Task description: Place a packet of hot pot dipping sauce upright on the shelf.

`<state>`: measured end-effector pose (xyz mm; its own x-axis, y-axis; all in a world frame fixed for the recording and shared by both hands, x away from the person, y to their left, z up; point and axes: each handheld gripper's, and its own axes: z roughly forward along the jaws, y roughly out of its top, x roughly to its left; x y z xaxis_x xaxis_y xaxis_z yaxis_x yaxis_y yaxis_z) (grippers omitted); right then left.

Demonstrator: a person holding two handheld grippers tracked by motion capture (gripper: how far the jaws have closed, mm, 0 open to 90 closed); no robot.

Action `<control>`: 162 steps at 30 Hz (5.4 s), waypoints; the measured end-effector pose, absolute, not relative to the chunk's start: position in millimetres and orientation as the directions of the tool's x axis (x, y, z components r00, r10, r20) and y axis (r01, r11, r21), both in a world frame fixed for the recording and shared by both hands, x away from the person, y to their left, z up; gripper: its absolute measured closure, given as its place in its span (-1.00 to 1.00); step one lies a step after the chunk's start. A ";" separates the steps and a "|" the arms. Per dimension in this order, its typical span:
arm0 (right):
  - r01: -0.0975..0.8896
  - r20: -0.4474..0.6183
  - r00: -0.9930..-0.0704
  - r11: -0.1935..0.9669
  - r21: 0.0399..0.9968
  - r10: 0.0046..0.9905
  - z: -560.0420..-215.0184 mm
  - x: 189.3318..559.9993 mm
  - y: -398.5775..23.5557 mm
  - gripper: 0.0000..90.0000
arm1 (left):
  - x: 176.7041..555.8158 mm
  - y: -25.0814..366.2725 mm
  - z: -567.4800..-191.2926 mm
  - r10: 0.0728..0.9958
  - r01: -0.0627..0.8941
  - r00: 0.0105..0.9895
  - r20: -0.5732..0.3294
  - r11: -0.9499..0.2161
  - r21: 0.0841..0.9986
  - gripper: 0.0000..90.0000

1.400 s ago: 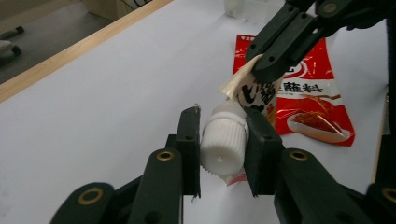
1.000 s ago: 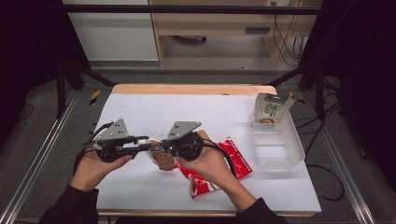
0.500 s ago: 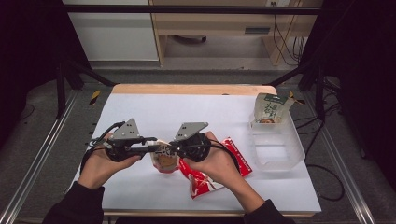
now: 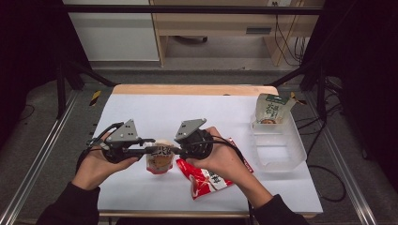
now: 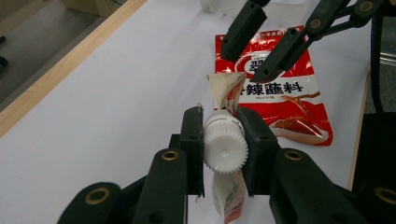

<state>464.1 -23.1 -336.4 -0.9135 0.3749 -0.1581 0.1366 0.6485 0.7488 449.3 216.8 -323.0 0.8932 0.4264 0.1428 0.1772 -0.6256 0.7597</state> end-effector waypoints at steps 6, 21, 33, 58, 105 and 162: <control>0.099 -0.203 -0.920 0.701 0.707 0.334 -332.2 468.1 -19.5 -0.06 | 448.4 216.0 -321.6 0.411 0.166 0.900 0.146 -0.632 0.757 0.63; 0.052 -0.204 -0.958 0.818 0.573 0.204 -319.2 480.5 -3.0 -0.62 | 446.7 208.1 -320.6 0.367 0.133 0.918 0.149 -0.641 0.756 0.63; -0.003 -0.193 -0.975 0.870 0.493 0.106 -320.1 485.3 6.7 0.10 | 444.9 201.7 -318.6 0.334 0.110 0.930 0.154 -0.652 0.751 0.63; 0.056 -0.155 -0.978 0.892 0.448 0.140 -306.9 483.4 11.5 0.95 | 447.9 207.8 -323.4 0.369 0.136 0.922 0.114 -0.585 0.800 0.60; 0.161 -0.236 -0.921 0.855 0.493 0.309 -260.7 525.7 -85.3 0.95 | 445.0 254.9 -418.2 0.656 0.324 0.749 0.094 -0.487 0.811 -0.88; 0.308 -0.329 -0.752 0.745 0.592 0.572 -227.7 516.4 -268.2 0.95 | 442.9 281.0 -444.8 0.754 0.384 0.649 0.100 -0.437 0.813 -0.88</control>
<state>516.4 -268.2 -227.7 -0.7517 0.5715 -0.3291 0.3077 0.7453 0.5915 442.9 281.0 -444.8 0.6491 0.7542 0.0995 0.3836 -0.4375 0.8133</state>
